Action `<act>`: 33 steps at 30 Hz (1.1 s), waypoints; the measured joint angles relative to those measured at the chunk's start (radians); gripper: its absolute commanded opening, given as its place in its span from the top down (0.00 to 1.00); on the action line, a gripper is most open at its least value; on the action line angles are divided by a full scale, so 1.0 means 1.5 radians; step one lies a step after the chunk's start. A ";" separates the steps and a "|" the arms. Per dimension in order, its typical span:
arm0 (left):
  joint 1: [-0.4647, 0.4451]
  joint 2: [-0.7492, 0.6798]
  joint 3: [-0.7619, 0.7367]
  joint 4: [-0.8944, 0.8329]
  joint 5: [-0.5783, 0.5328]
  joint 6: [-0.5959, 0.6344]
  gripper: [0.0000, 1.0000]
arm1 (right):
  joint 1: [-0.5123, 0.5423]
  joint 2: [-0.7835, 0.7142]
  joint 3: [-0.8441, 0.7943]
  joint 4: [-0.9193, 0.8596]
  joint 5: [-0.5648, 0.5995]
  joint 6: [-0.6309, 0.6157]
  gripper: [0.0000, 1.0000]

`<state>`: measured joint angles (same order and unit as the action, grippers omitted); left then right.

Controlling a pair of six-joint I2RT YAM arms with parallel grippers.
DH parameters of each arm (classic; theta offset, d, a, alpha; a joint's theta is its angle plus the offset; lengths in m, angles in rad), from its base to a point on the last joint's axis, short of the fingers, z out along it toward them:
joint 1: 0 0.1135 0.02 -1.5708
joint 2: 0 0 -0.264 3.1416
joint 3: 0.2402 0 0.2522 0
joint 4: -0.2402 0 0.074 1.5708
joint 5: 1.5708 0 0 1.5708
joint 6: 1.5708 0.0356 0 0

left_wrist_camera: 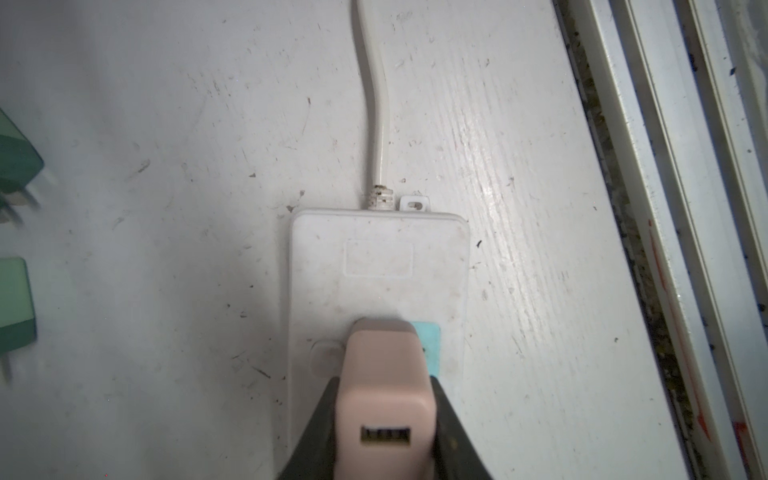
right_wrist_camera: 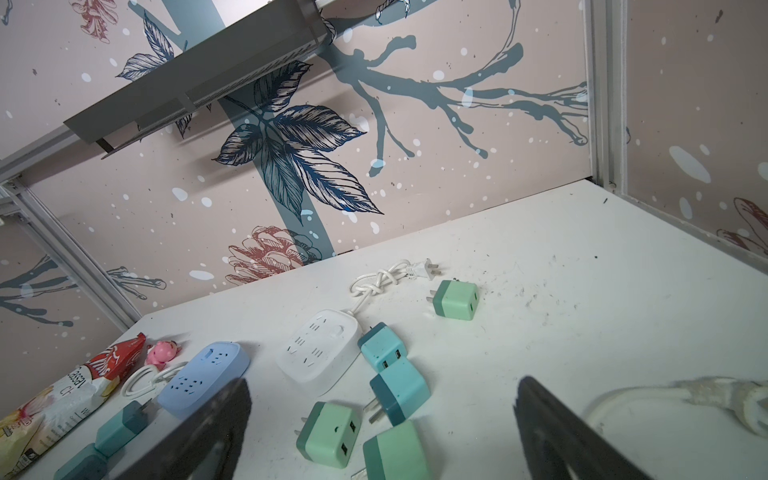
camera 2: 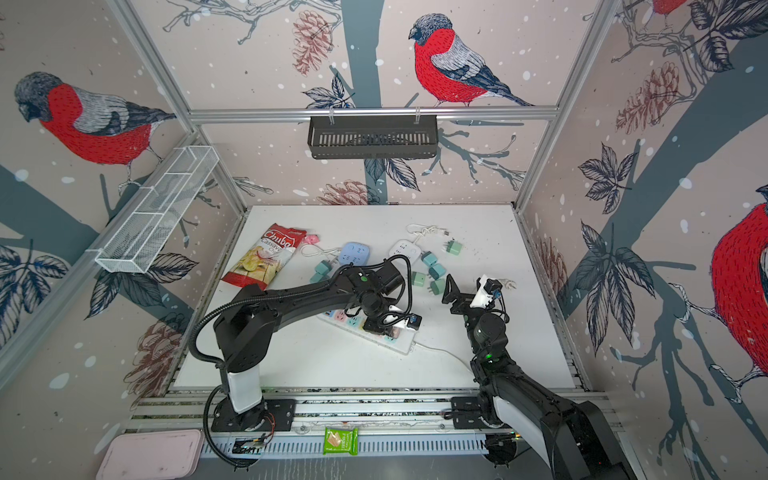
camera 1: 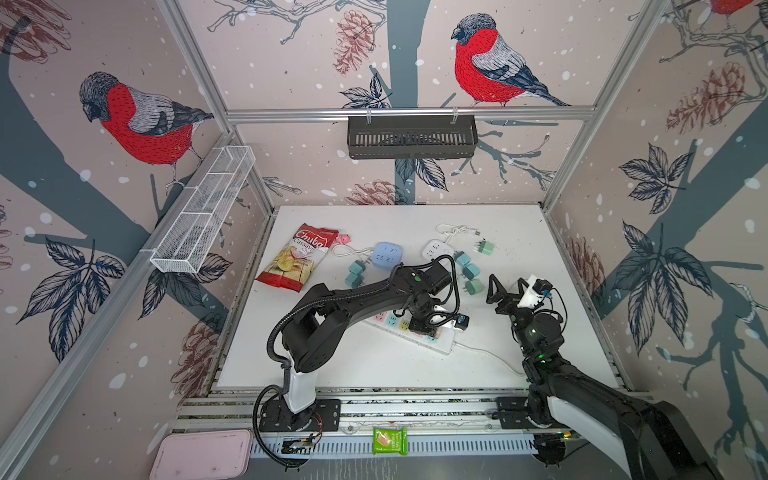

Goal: Insert the plug
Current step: 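Lower and press the pink adapter's prongs into the socket with the left gripper, then open the left gripper to release the plugged-in pink adapter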

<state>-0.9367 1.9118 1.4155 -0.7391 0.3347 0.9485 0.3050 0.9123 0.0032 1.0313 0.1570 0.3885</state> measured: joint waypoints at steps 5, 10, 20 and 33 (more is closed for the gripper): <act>0.013 0.022 0.025 -0.009 0.012 -0.022 1.00 | 0.000 0.000 0.000 0.000 0.000 0.000 0.00; 0.019 0.045 0.050 -0.018 0.017 -0.061 1.00 | 0.000 0.000 0.000 0.000 0.000 0.000 0.00; 0.024 0.129 0.175 -0.030 -0.007 -0.177 1.00 | 0.000 0.000 0.000 -0.001 0.000 0.000 0.00; -0.076 0.058 0.064 0.073 -0.102 -0.246 1.00 | -0.016 0.002 0.008 -0.042 0.048 0.031 0.00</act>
<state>-1.0500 1.9991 1.5108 -0.6289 0.1818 0.5793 0.2817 0.9154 0.0151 0.9676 0.2295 0.4347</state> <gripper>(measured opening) 0.291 0.996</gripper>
